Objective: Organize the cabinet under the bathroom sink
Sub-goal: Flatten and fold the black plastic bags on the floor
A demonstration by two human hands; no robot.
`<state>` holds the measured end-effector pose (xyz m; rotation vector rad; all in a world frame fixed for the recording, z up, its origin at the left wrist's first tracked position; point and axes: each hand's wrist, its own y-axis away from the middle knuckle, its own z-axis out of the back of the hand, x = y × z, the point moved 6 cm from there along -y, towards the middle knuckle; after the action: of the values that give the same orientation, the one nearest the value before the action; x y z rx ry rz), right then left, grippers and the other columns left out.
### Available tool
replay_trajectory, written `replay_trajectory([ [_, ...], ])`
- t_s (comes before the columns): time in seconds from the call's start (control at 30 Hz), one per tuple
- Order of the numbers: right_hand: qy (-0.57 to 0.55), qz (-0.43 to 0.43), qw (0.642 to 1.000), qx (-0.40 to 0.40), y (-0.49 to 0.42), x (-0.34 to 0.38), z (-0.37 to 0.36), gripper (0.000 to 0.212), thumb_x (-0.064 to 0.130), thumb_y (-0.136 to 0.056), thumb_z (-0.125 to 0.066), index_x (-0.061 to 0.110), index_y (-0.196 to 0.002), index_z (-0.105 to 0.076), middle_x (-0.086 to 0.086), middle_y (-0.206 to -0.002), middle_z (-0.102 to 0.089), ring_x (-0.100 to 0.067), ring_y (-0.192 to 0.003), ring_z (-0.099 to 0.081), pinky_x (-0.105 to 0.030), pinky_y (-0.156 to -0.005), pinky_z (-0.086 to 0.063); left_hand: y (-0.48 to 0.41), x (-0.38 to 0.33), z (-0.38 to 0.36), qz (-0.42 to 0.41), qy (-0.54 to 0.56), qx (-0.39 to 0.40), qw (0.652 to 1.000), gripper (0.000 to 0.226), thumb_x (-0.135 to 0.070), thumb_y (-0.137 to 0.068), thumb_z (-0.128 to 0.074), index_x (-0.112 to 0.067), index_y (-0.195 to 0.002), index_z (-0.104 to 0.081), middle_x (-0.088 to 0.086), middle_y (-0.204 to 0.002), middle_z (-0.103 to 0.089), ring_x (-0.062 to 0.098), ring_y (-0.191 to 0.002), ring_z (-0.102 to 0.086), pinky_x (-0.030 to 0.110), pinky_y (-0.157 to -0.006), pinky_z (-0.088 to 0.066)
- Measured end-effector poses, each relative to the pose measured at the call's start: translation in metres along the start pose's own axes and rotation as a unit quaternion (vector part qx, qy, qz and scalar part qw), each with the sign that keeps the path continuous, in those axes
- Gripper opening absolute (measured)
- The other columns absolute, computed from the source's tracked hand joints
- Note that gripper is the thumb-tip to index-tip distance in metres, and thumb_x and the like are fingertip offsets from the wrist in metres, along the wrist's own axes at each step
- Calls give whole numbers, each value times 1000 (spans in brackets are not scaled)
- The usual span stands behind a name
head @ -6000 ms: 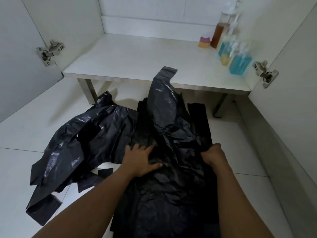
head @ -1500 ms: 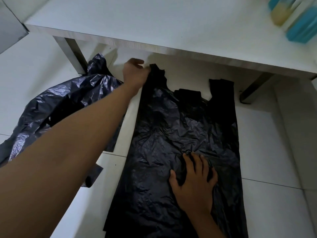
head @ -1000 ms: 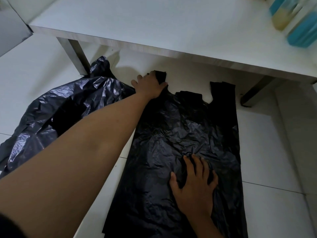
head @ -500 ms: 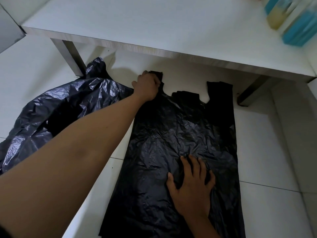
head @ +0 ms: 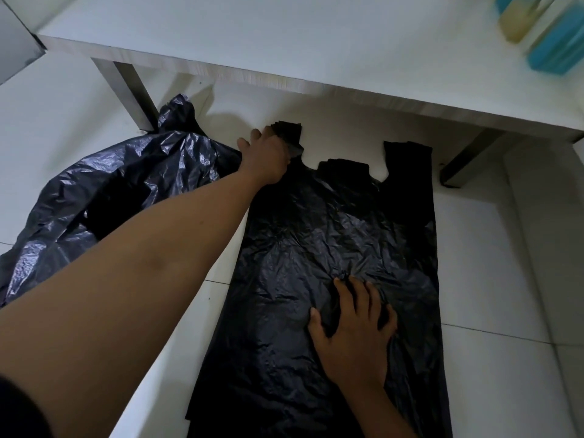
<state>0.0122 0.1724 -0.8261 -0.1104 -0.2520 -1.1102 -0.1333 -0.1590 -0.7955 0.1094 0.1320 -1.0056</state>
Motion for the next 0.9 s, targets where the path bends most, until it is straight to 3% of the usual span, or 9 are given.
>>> replay_trajectory([
  [0.07,0,2,1000,1,0,1,1,63,65,-89,-42,30,-142,-44,3,-152,-36,-23,-146,-23,-58,-114,-13,2,-4,6,-32,24,-43,998,20,-26,-94,-56,-18,-106,-70,13,-125,-49,36,-113,-45,51,-94,-34],
  [0.17,-7,1,1000,4,0,1,2,64,65,-90,-41,31,-143,-42,4,-153,-34,-22,-146,-20,-57,-115,-10,8,-12,23,-86,182,-88,975,20,-26,-89,-60,-10,-96,-71,14,-114,-58,27,-95,-57,38,-86,-48],
  [0.27,-5,2,1000,6,1,1,2,64,66,-91,-39,31,-144,-41,3,-153,-34,-22,-146,-20,-57,-115,-11,12,-14,39,-22,361,-89,928,21,-27,-78,-69,-7,-72,-67,-1,-82,-64,4,-74,-55,11,-68,-47],
  [0.33,-6,1,1000,7,2,1,1,64,66,-91,-38,31,-144,-40,4,-153,-34,-22,-146,-21,-58,-115,-11,10,-11,37,73,483,-54,871,18,-21,-76,-76,-11,-69,-63,-7,-75,-59,-2,-67,-54,7,-59,-43],
  [0.47,-6,-1,1000,6,1,1,1,63,66,-90,-39,31,-143,-42,4,-152,-34,-22,-146,-21,-58,-115,-12,3,-7,35,161,679,16,716,17,-5,-76,-78,-5,-85,-63,7,-82,-63,20,-76,-64,28,-67,-58],
  [0.53,-7,-2,1000,6,1,1,1,63,66,-90,-40,32,-143,-42,5,-152,-34,-22,-146,-21,-58,-115,-11,0,-9,39,170,727,34,664,24,-2,-74,-82,-3,-88,-62,13,-87,-66,29,-82,-68,35,-71,-61],
  [0.63,-6,-2,1000,4,1,1,0,63,66,-90,-40,31,-142,-44,4,-152,-36,-22,-146,-22,-58,-115,-13,-8,-5,48,181,749,17,637,41,5,-67,-88,-3,-93,-58,23,-99,-69,38,-89,-72,52,-73,-62],
  [0.73,-2,-2,1000,5,1,0,-1,63,66,-89,-39,31,-142,-45,4,-152,-36,-22,-145,-24,-58,-114,-14,-18,3,51,197,746,-13,637,44,17,-64,-82,-7,-86,-52,28,-103,-67,45,-92,-71,60,-71,-60],
  [0.9,12,-7,1000,9,-1,0,-1,63,67,-88,-37,32,-140,-46,4,-150,-37,-24,-144,-26,-56,-113,-12,-30,13,51,217,750,-48,623,31,18,-73,-74,-2,-91,-58,22,-94,-70,36,-84,-71,45,-72,-61],
])
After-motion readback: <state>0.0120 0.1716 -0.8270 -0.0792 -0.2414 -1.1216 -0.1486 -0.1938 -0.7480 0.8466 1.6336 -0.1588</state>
